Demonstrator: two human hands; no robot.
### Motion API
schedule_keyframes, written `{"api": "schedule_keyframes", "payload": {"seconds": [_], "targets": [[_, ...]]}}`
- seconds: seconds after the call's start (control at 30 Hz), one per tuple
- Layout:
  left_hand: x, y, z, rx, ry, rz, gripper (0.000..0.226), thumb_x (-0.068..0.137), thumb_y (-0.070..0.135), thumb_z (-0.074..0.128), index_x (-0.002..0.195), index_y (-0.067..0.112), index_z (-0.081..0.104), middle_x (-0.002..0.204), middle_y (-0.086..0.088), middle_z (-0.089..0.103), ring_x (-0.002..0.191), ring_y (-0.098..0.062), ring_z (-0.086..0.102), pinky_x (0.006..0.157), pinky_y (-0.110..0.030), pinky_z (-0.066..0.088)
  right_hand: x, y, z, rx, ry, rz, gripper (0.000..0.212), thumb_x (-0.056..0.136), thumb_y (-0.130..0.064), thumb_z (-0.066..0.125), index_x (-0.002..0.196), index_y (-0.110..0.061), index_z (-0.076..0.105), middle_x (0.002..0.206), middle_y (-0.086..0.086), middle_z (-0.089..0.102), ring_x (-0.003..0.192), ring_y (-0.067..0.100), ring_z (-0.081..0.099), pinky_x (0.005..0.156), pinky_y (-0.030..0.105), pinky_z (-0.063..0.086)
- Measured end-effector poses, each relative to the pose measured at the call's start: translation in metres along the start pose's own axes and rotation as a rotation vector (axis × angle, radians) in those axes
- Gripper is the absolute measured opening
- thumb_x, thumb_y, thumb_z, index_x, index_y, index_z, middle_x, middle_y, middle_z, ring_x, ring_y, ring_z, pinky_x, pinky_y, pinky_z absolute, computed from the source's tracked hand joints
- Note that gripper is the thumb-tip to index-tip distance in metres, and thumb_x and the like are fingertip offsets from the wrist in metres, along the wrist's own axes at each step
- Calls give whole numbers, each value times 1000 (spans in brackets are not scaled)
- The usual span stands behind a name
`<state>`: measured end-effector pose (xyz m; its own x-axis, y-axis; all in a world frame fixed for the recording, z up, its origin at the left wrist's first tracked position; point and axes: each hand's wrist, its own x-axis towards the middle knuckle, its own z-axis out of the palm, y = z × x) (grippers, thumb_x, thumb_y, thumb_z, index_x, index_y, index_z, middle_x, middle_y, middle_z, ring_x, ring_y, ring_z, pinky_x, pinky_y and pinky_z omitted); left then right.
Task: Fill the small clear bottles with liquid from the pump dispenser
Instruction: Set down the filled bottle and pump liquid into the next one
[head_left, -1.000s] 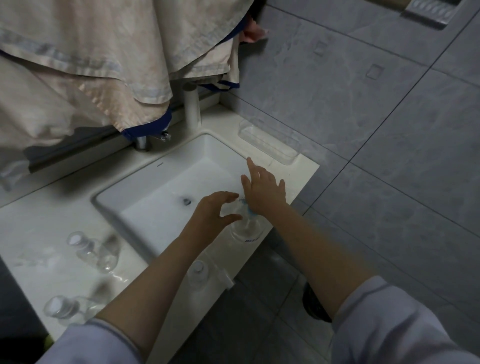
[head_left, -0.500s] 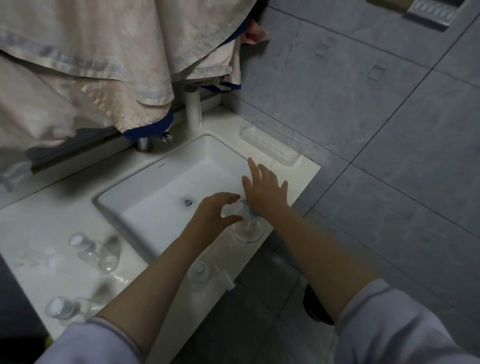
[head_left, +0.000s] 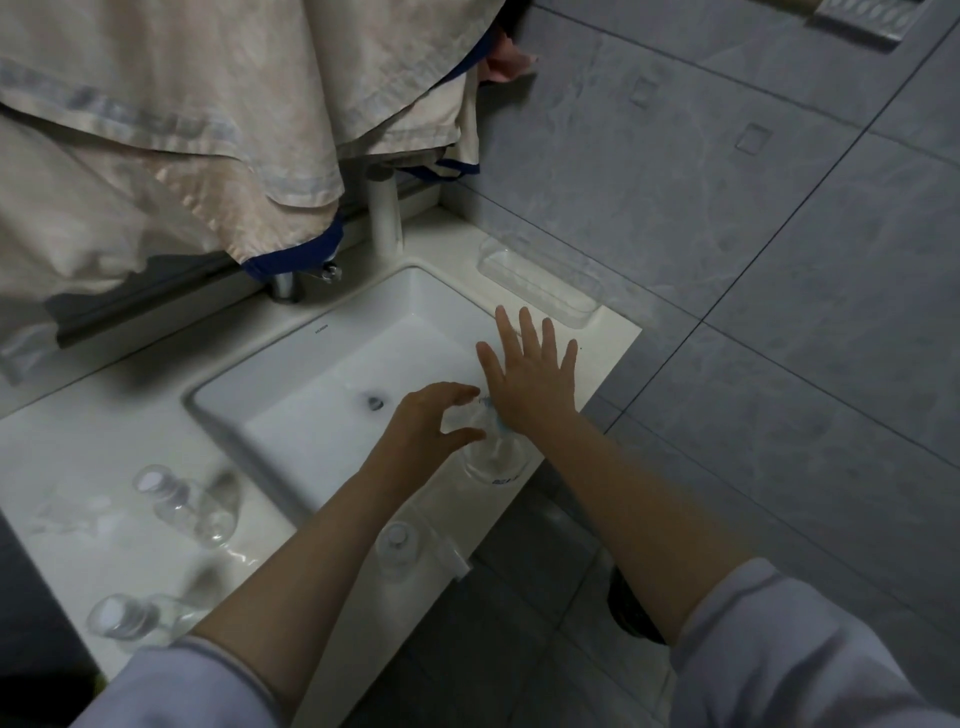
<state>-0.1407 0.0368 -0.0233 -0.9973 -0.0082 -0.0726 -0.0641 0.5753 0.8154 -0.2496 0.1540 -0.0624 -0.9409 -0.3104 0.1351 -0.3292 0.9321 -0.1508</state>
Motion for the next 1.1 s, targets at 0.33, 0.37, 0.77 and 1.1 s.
{"api": "schedule_keyframes", "payload": {"seconds": [0.33,0.37,0.77,1.1], "targets": [[-3,-4,0,10,76,2,50,81,23,68,127,10,53,131,-9,54,123,-21,48,108,-28,34,1,0,-8,-35,26,-52,69,88,-66,-4,150,-34,-7,160,-2,-4,147,27,-6,107,46,-19],[-2,-5,-1,-17,86,-1,48,81,24,69,125,12,53,131,-8,54,123,-20,48,106,-26,33,2,0,-9,-27,26,-52,70,88,-66,-4,150,-34,-8,160,-2,-5,147,27,-6,107,46,-18],[-3,-3,2,38,83,54,50,81,18,68,127,5,52,128,-11,57,117,-23,54,106,-35,38,2,2,-4,-4,-126,-36,67,90,-63,-2,148,-34,-16,159,-4,-14,146,26,-11,108,47,-18],[-3,-4,2,43,50,49,53,82,19,66,128,2,49,131,-13,54,121,-25,51,108,-35,35,2,3,5,14,-169,1,60,96,-58,2,149,-35,-14,160,-4,-10,147,26,-7,112,52,-13]]}}
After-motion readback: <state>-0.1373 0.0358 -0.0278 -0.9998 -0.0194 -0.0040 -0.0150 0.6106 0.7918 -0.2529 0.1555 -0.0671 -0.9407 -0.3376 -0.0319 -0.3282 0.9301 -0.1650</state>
